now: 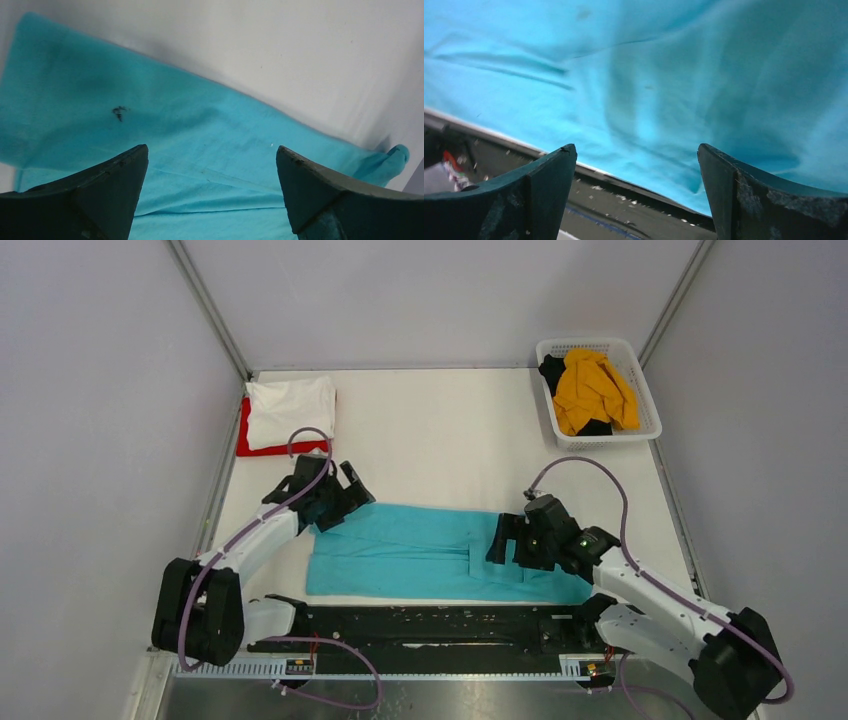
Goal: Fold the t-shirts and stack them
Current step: Rotate the tshirt 90 degrees
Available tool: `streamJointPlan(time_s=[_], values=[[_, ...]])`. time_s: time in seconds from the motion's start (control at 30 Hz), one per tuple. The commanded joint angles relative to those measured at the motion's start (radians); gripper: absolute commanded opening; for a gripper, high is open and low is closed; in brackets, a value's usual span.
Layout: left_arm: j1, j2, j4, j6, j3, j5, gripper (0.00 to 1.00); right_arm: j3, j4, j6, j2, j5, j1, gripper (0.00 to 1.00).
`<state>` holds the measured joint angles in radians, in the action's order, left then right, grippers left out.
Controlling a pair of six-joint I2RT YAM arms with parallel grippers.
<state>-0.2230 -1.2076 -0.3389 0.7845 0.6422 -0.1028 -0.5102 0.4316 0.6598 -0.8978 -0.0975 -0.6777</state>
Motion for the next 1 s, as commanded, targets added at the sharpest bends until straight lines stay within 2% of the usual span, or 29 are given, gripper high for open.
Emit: streamJointPlan(time_s=[0.0,0.3,0.4,0.53,0.63,0.73,0.97], values=[[-0.046,-0.053,0.03,-0.012,0.034,0.005,0.99,0.051,-0.04,0.098,-0.073,0.038,0.069,0.99],[-0.052,-0.069,0.017,-0.011,-0.038,0.049,0.99,-0.004,0.044,0.123,-0.292,0.136,0.084,0.99],[-0.056,-0.066,0.019,-0.005,-0.059,0.037,0.99,-0.05,0.009,0.113,-0.361,0.159,0.114,1.0],[-0.078,-0.045,0.037,0.031,-0.097,0.028,0.99,-0.17,-0.095,0.074,-0.505,0.128,0.229,0.99],[-0.109,-0.03,0.072,0.066,-0.121,-0.009,0.99,-0.318,-0.096,0.026,-0.654,0.056,0.306,1.0],[-0.142,-0.03,0.092,0.108,-0.129,-0.031,0.99,-0.484,-0.089,-0.031,-0.793,0.008,0.321,1.0],[-0.286,-0.029,0.152,0.221,-0.126,-0.072,0.99,-1.029,0.082,-0.097,-1.151,-0.083,0.345,0.99]])
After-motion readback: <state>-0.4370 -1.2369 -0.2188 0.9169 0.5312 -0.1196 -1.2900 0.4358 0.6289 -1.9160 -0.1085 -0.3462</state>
